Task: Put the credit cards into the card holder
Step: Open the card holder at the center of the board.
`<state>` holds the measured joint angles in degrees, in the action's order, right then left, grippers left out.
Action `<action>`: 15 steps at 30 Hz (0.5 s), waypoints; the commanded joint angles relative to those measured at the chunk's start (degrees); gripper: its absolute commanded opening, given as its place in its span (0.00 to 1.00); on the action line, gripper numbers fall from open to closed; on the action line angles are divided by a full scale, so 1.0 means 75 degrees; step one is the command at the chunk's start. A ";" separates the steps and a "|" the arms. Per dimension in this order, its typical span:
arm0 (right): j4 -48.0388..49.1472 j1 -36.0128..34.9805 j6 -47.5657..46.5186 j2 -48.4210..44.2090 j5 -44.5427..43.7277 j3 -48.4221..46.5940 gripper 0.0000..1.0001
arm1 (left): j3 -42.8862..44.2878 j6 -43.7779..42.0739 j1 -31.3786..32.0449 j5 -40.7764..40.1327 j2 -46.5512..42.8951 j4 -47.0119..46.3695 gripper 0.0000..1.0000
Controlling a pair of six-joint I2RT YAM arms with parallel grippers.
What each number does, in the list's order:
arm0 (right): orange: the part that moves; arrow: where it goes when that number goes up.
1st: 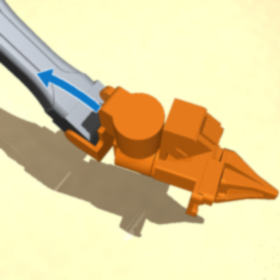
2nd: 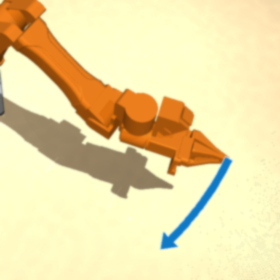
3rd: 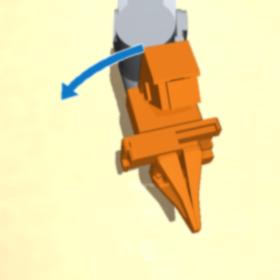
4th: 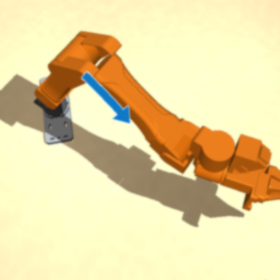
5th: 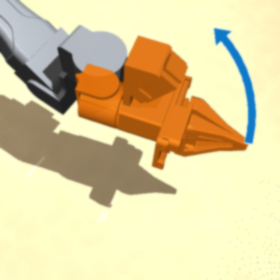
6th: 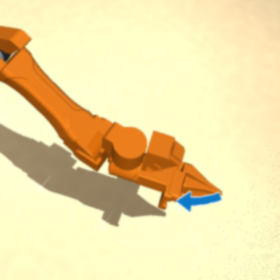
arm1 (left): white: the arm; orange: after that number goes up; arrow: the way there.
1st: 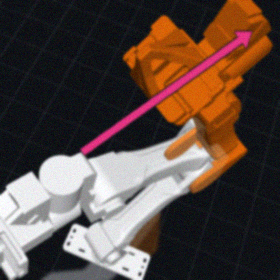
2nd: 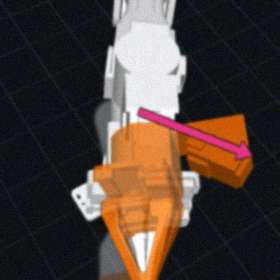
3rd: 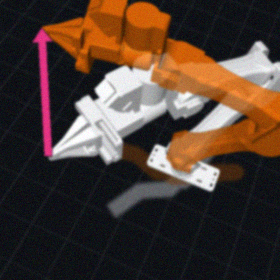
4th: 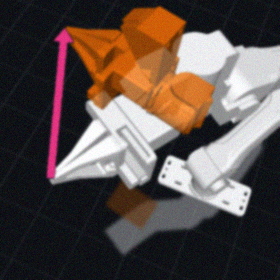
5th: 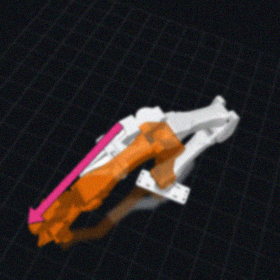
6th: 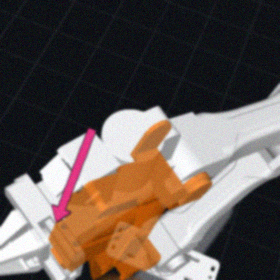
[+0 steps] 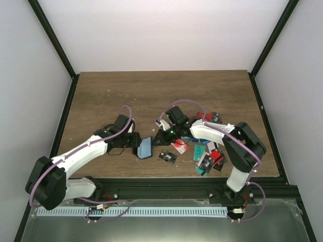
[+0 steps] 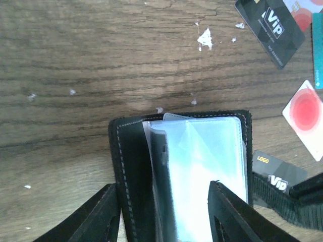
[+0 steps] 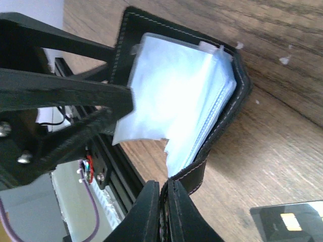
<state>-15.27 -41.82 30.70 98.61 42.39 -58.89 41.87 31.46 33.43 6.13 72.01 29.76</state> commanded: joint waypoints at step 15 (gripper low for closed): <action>-0.0999 0.0336 -0.0944 0.1193 -0.1301 -0.0662 0.01 | -0.0190 0.1647 0.0019 -0.2001 -0.0088 0.1489 0.35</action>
<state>-20.75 -39.51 26.04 107.48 35.00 -61.36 39.64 39.20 33.41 -5.87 72.55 37.65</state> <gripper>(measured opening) 0.059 0.299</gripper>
